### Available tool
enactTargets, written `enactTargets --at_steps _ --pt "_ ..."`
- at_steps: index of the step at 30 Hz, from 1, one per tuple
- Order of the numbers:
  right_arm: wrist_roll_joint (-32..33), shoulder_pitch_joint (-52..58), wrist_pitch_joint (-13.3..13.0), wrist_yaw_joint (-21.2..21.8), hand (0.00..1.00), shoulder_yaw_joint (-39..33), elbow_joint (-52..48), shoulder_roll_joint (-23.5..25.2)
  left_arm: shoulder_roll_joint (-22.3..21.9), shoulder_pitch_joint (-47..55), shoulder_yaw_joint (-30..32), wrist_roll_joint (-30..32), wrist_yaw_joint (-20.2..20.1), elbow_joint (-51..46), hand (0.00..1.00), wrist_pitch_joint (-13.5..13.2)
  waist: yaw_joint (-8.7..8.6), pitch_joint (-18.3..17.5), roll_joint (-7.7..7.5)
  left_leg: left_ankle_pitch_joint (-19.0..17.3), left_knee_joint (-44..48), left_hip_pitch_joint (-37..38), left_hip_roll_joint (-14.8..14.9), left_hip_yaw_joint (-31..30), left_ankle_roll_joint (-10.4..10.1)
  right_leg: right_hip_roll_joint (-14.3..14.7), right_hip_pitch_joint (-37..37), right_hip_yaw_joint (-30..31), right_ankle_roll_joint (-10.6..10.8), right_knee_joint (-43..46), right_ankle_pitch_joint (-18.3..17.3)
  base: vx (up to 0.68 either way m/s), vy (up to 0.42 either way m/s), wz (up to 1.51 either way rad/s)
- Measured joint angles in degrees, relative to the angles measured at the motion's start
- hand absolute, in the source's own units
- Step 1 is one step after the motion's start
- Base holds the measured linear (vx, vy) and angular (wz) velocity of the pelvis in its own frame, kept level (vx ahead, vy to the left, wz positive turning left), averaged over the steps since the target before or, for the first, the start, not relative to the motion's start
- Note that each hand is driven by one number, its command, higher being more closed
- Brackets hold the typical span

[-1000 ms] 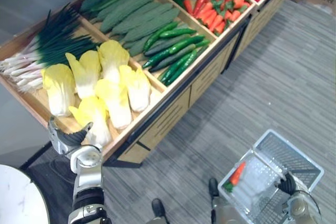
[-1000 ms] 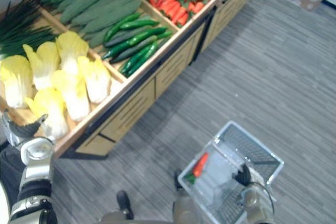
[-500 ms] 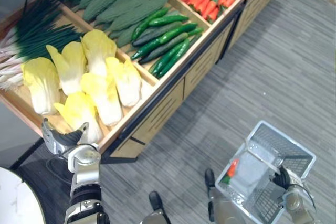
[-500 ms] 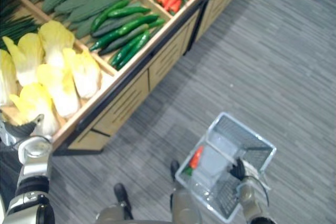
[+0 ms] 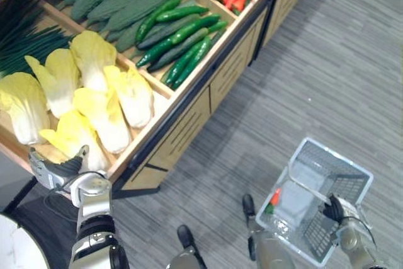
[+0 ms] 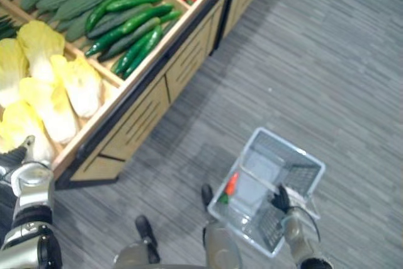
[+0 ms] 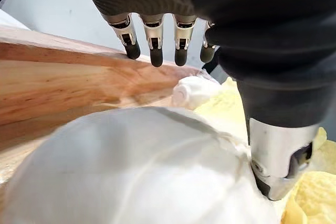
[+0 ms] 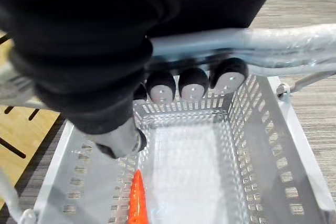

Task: Pick vegetable in the basket

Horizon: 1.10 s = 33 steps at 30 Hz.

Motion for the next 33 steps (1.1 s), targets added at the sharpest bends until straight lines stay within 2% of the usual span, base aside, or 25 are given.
enactTargets --at_steps 7,9,12,18,24,25,33 --pt "0.03 -0.22 -0.48 -0.49 1.0 2.24 -0.71 0.01 2.33 -3.2 -0.1 -0.13 0.4 2.04 0.0 0.39 -0.12 0.85 -1.47 1.23 -1.79 0.23 -0.44 0.69 -0.63 -0.09 -0.95 0.57 0.3 -0.03 0.46 -0.02 -0.01 -0.03" --pt "0.03 -0.49 -0.58 -0.48 1.0 3.01 -0.85 0.1 2.23 -4.93 -1.78 -2.6 -2.08 2.48 0.0 0.4 -0.28 1.09 -1.95 1.88 -2.64 0.8 -0.66 0.79 -0.41 -0.15 -0.76 0.57 0.36 -0.03 0.53 0.0 0.0 0.0" --pt "0.02 -1.16 -0.68 -0.51 1.0 4.06 -2.13 0.9 0.97 -7.04 -2.68 -4.76 -1.04 1.71 0.0 -0.22 -1.62 1.94 -4.07 2.52 -3.65 0.96 -1.07 0.69 -0.21 -0.39 -0.87 0.44 0.27 -0.03 0.85 0.01 0.006 0.03" --pt "0.02 -1.5 -0.54 -0.63 1.0 4.03 -2.21 2.0 -2.64 -4.68 -4.78 -6.36 -0.89 -6.59 0.0 -0.16 -1.54 1.91 -4.07 2.85 -4.45 0.94 -2.14 -0.58 0.02 -1.4 -0.64 -0.4 0.49 0.0 1.38 0.04 0.016 0.09" --pt "0.01 -1.41 -0.35 -0.7 1.0 3.95 -2.24 3.91 -3.99 -3.28 -5.66 -6.81 -1.55 -8.16 0.0 -0.97 -2.03 1.86 -4.07 2.82 -4.56 0.96 -2.9 -1.74 0.08 -2.04 -0.09 -1.0 0.85 -0.01 1.62 0.01 0.018 0.09" --pt "-0.01 -1.35 -0.26 -0.69 1.0 3.95 -2.24 4.09 -4.02 -2.9 -5.93 -6.83 -1.57 -8.16 1.0 -1.07 -2.41 1.78 -4.08 2.82 -4.56 0.96 -2.89 -2.08 0.1 -2.07 0.12 -1.32 0.85 -0.01 1.62 0.01 0.008 0.09" --pt "-0.06 -0.42 0.08 -0.68 1.0 3.03 -2.51 4.81 -4.24 -2.81 -6.14 -9.17 -1.99 -5.67 1.0 -1.29 -2.8 1.04 -3.46 0.76 0.03 -0.28 -1.68 -2.27 0.13 -1.75 0.62 -1.51 0.83 -0.01 1.61 0.0 -0.002 0.0"
